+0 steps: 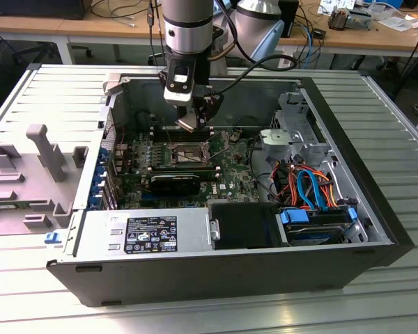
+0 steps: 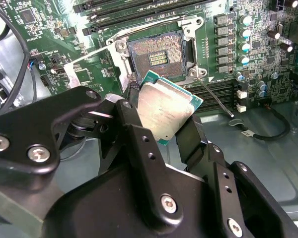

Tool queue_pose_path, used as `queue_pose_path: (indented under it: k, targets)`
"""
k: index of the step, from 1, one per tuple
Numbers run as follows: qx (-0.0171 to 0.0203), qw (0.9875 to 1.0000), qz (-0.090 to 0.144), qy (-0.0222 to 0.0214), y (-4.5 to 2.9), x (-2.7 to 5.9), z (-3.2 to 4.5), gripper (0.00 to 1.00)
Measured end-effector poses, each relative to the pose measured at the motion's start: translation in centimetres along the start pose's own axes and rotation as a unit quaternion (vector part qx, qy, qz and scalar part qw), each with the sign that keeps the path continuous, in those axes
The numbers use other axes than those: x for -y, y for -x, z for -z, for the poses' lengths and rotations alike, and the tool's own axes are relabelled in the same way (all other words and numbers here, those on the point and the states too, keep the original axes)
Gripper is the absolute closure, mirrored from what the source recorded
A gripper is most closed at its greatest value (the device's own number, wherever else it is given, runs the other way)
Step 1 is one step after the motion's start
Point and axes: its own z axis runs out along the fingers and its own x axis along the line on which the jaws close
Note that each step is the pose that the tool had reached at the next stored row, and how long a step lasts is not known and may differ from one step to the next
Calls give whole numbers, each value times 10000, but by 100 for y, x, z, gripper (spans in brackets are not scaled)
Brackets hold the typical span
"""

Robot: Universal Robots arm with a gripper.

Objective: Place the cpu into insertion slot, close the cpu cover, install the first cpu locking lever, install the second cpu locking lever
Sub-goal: 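Place the cpu into insertion slot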

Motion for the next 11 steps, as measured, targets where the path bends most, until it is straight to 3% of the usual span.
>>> queue_pose_path:
  k: [11]
  targets:
    - [5,10000,-54,1,0,0,0,45]
